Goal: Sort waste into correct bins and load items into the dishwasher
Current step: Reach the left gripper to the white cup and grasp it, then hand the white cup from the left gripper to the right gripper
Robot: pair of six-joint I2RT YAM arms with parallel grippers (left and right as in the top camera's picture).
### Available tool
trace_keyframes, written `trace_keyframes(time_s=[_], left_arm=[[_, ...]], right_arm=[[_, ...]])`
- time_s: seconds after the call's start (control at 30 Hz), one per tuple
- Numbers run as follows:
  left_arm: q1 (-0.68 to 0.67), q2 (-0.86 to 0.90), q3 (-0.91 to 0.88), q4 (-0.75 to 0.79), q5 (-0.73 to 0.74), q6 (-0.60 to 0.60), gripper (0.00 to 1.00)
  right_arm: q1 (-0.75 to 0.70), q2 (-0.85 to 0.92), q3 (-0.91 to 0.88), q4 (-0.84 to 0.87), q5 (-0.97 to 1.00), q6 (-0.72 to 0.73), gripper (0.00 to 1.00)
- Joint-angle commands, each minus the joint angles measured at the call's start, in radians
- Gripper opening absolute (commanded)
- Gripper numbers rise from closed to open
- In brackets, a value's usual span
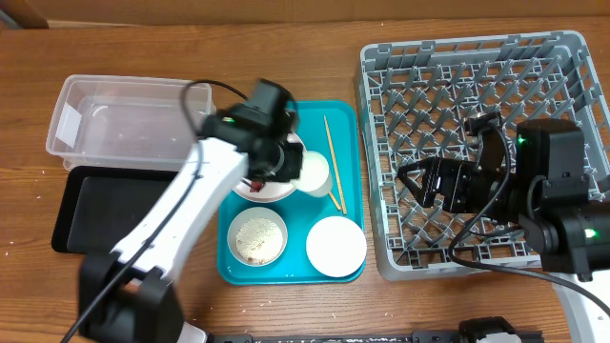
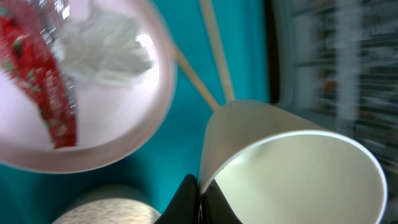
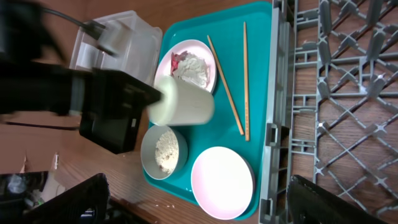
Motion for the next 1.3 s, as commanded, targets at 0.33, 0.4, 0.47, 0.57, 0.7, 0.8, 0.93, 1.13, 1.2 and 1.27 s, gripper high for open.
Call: trace_keyframes(time_s=[0.33,0.4,0.47,0.57,0.7,0.8,0.93,1.13,1.2,1.27], left_arm=[[0.303,-0.099,0.032,-0.077,1.228,0.396,0.04],[0.298,-0.099,0.032,-0.088,1.244,0.396,0.04],[0.295,-0.099,0.032,-0.089,1.242,0.396,0.04],[0.294,-0.099,0.032,-0.09,1.241,0.396,0.04],[0.292,-0.099,0.032,-0.108,1.204,0.396,0.04],[0.282,-0.099,0.032,-0.128,1.18,0.4,0.04],[0.28,-0.099,0.032,-0.128,1.179,0.403,0.04],[0.28,-0.099,0.032,-0.128,1.178,0.403,0.5],[0.28,-0.099,0.032,-0.128,1.165,0.402,0.7],[0.28,-0.099,0.032,-0.129,1.142,0.402,0.98]], right_arm=[[0.241,0.069,-0.009,0.336,-0.306,-0.054,0.96],[0.259,0.091,-0.009,0.374,-0.304,-0.035,0.96],[0.274,0.11,-0.009,0.406,-0.312,-0.014,0.95],[0.302,0.133,-0.009,0.441,-0.333,-0.014,0.9],[0.314,0.135,-0.009,0.494,-0.333,-0.014,0.88],[0.314,0.135,-0.009,0.531,-0.337,-0.01,0.89],[0.314,0.135,-0.009,0.546,-0.359,-0.002,0.72],[0.313,0.128,-0.009,0.545,-0.359,-0.003,0.59],[0.312,0.118,-0.009,0.544,-0.346,-0.003,0.58],[0.311,0.102,-0.008,0.532,-0.302,-0.003,0.56]])
